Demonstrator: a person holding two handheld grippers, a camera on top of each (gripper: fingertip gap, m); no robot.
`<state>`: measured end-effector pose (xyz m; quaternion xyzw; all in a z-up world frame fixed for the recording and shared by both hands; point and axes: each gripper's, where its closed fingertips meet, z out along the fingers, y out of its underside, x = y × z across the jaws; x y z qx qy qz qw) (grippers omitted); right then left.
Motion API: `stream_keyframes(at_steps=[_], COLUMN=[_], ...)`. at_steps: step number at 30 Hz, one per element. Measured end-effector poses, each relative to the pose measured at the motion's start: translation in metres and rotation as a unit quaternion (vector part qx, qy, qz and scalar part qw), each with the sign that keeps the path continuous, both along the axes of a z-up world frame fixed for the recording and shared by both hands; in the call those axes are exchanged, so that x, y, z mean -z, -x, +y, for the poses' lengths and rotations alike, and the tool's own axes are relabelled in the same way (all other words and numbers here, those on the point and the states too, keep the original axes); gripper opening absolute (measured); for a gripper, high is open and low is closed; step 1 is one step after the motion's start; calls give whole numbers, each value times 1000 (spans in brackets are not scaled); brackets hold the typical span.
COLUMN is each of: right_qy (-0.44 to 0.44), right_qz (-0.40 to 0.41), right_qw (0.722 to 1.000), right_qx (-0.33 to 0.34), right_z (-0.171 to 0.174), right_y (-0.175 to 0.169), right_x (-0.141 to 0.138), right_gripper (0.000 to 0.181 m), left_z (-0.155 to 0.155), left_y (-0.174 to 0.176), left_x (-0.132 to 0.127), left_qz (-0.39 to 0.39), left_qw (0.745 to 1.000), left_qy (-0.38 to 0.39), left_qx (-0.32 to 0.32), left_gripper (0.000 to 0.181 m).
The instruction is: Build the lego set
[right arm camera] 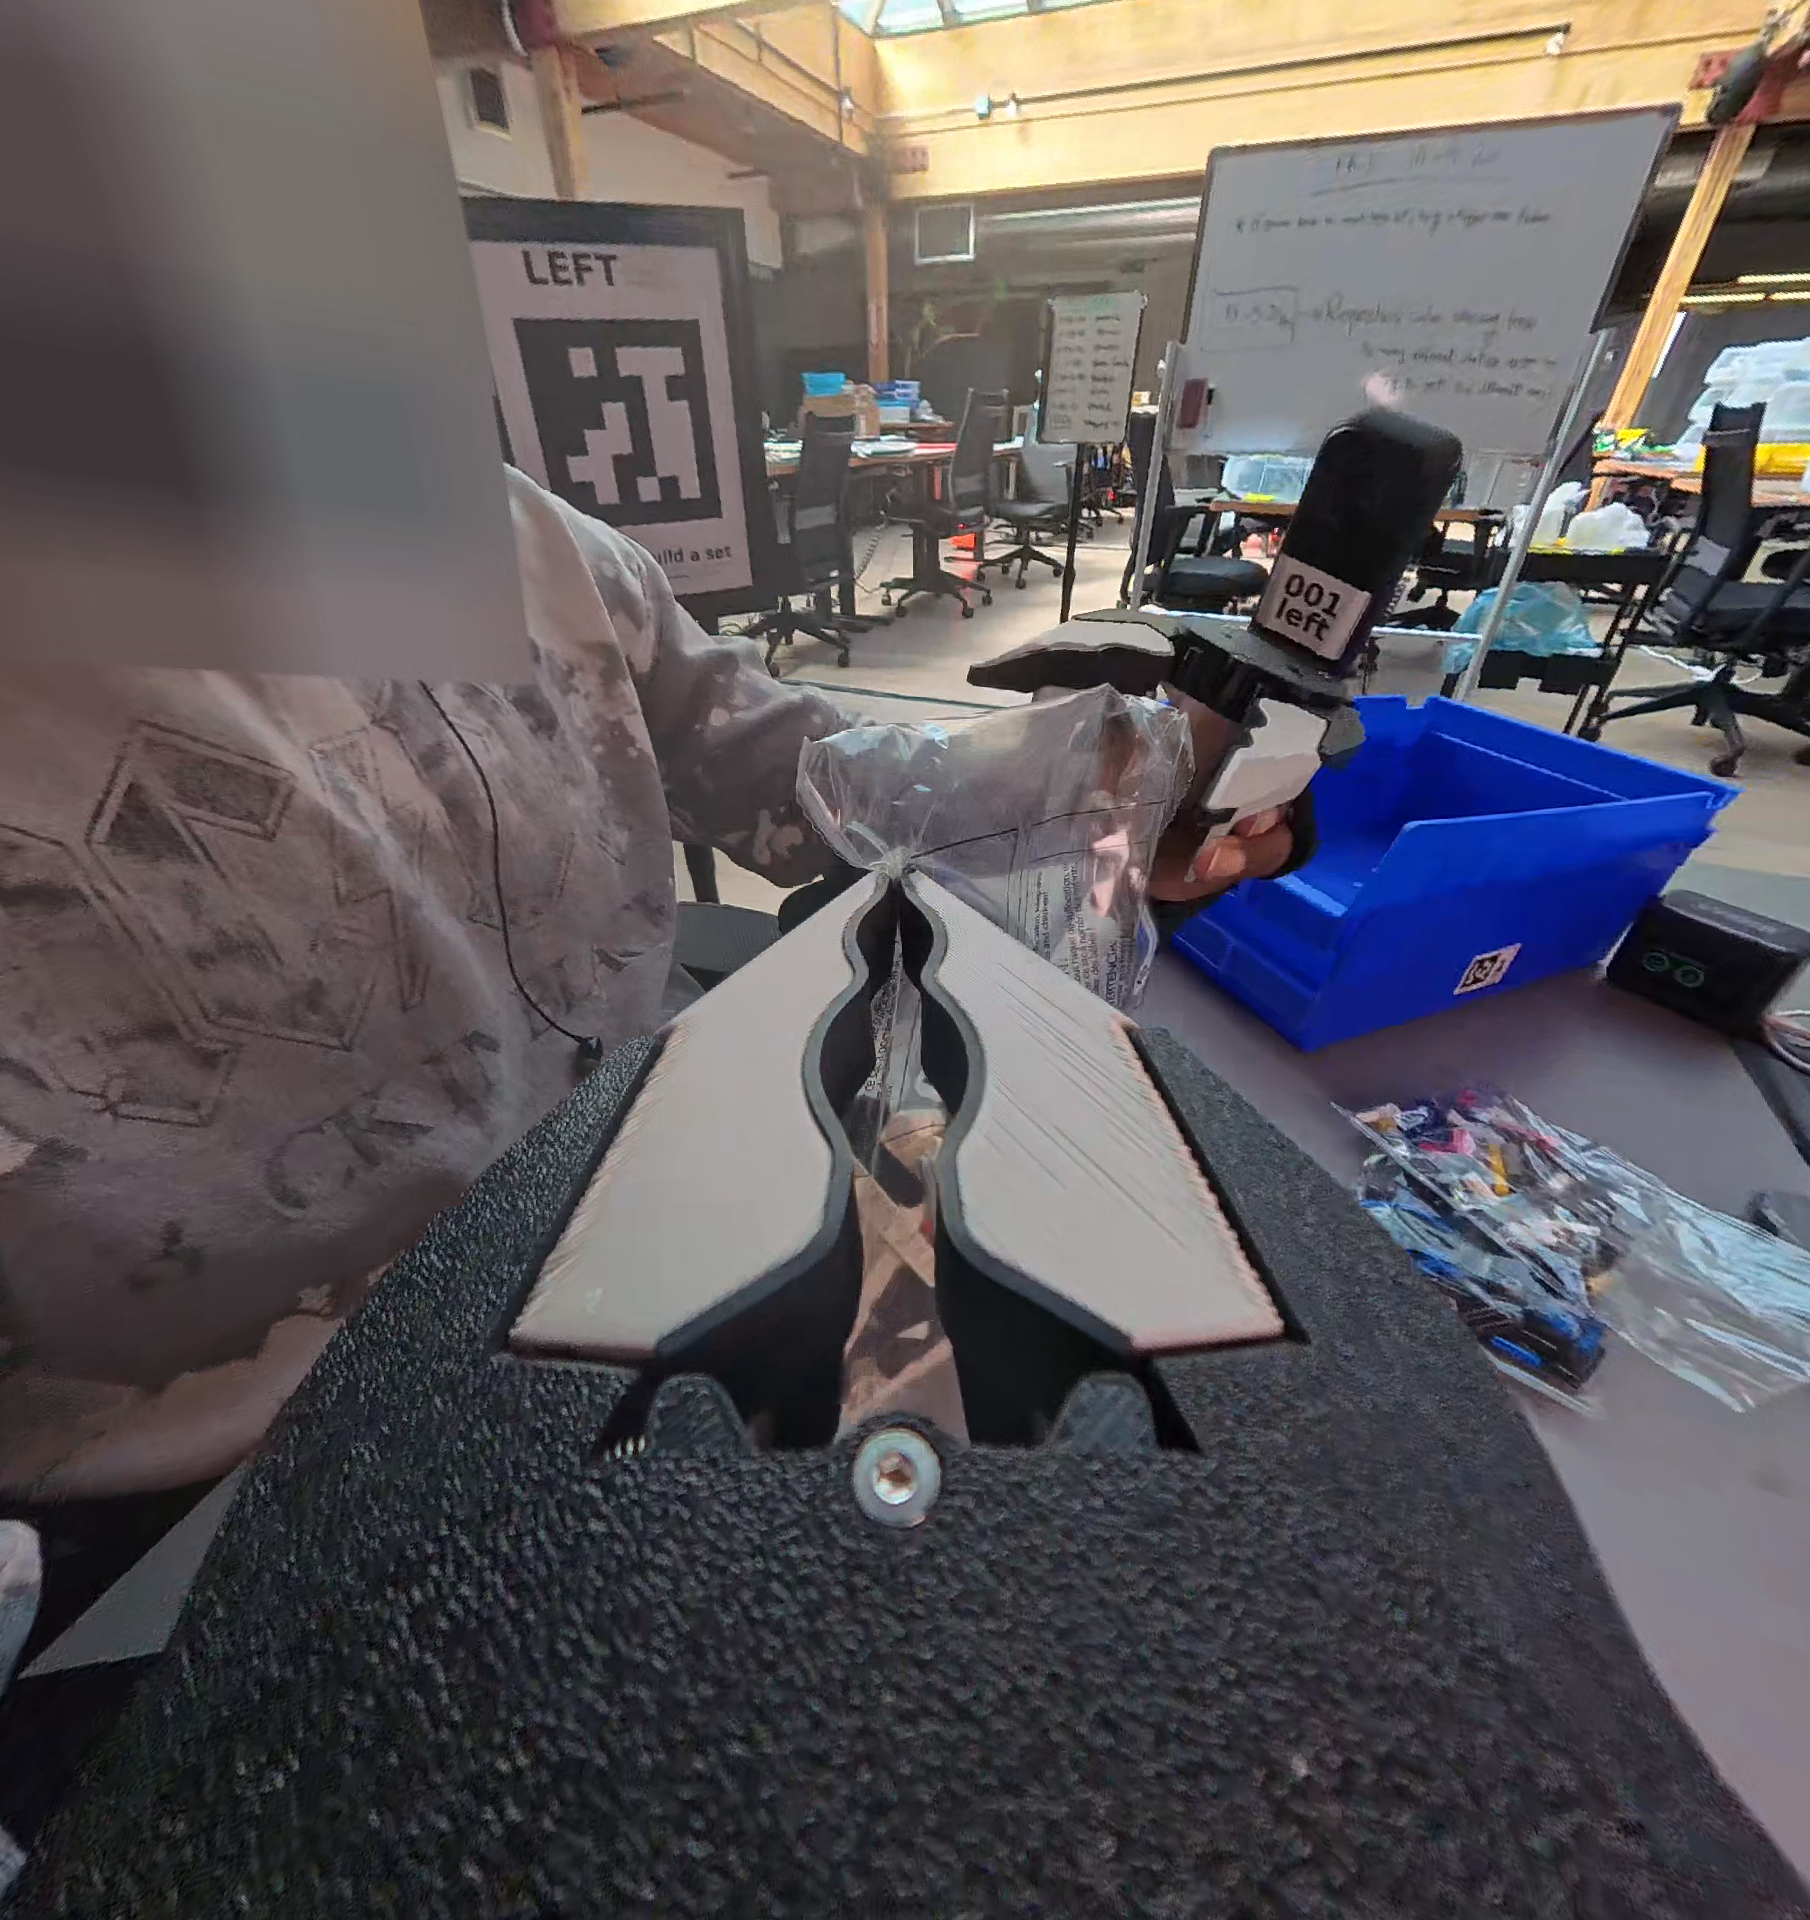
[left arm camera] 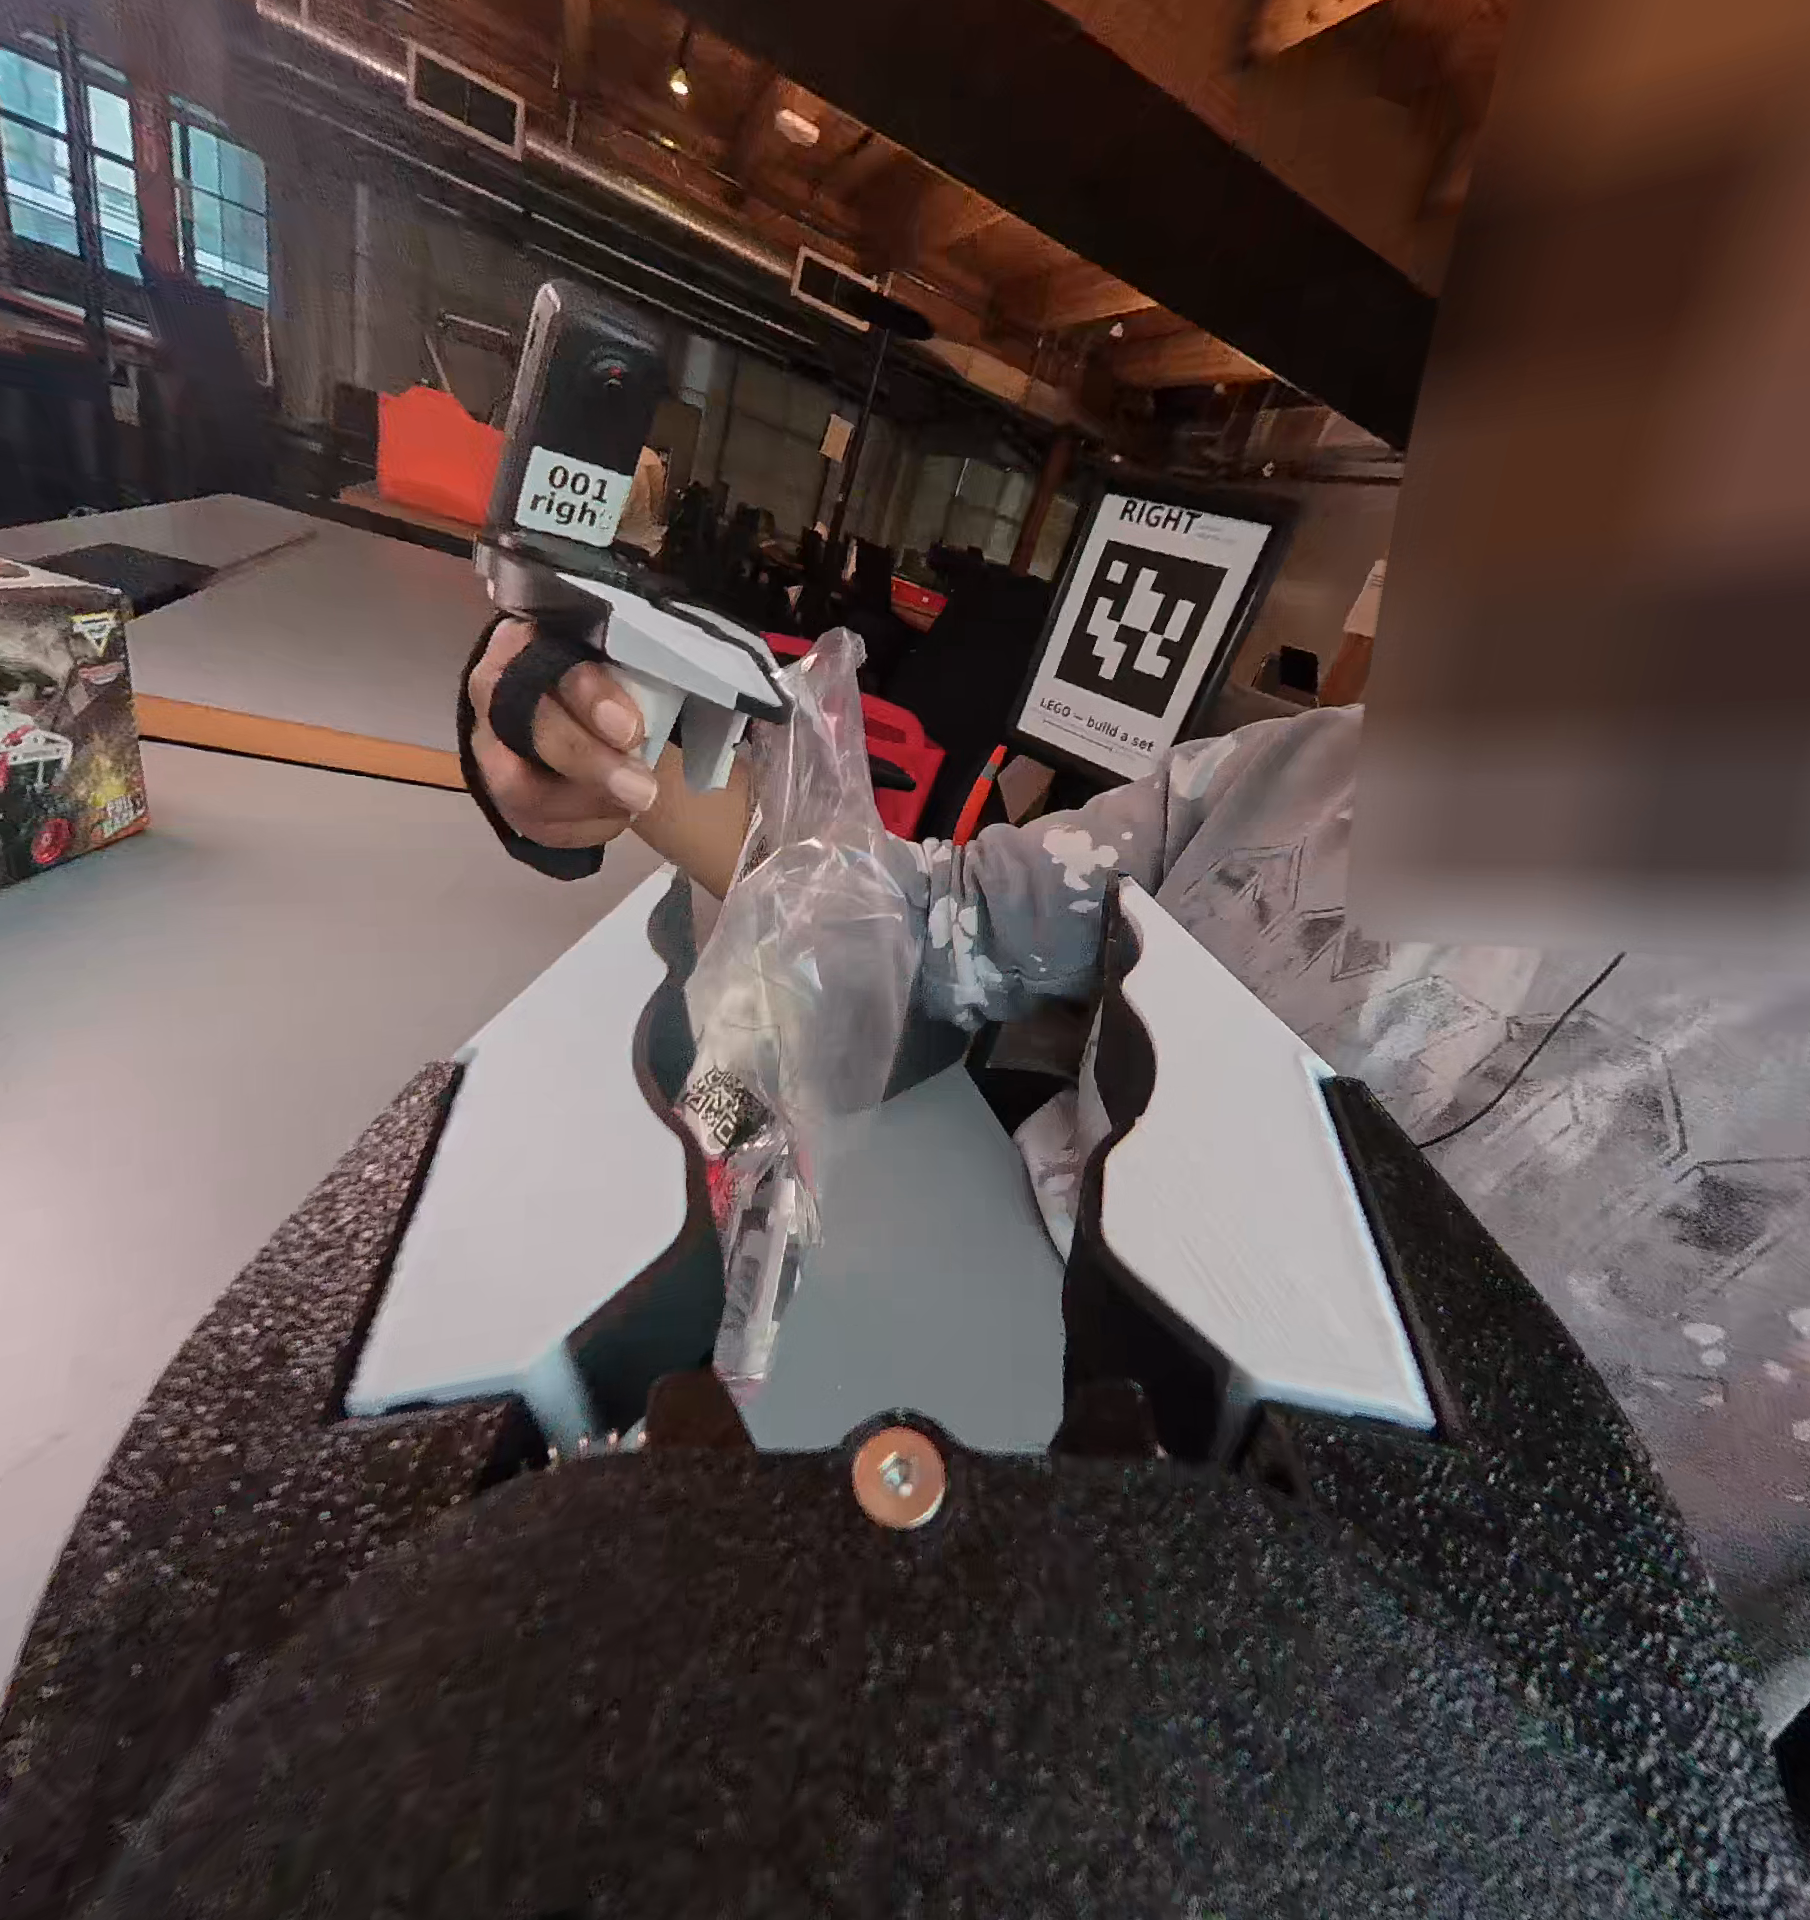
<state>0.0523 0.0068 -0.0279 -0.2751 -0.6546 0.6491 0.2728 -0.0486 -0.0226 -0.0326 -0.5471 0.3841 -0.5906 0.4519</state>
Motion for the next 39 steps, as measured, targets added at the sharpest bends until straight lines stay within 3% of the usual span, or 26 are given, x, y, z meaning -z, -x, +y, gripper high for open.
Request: stream_keyframes(at_steps=[2,6,10,14,19,20,22,23,25,26,28,34,39], right_qy=[18,44,-12,-53,-111,-127,-140,-133,-126,-133,-127,-40,-95], right_qz=[13,18,13,-11,-80,-83,-69,-64,-59,-57,-44,30,13], right_qw=[1000,997,982,962,951,942,924,924,923,920,927,958,935], right_qx=[16,56,190,269,278,300,348,353,359,365,351,282,340], right_z=[14,35,72,94,83,88,102,104,109,114,117,113,117], right_y=[3,3,17,21,31,37,53,59,65,62,49,-8,19], right_x=[1,14,20,28,49,51,53,55,60,60,54,12,26], right_gripper=[0,0,3,6,50,52,44,32,26,7,0,0,3], left_z=[4,-3,19,36,46,43,40,40,43,47,54,59,53], left_y=[0,-14,-6,10,18,16,12,11,13,18,34,71,60], left_x=[-6,2,-1,-1,-8,-9,-10,-10,-8,-8,-8,-12,-12], left_qz=[-2,50,57,58,61,60,60,59,67,71,76,79,82], left_qw=[1000,996,996,989,980,981,982,982,979,977,971,962,966], left_qy=[-3,-39,-62,-64,-71,-76,-83,-83,-84,-83,-76,-65,-83], left_qx=[23,58,-31,-122,-174,-167,-160,-159,-171,-184,-213,-254,-231], left_gripper=[53,31,25,15,11,11,11,11,10,9,7,5,5])
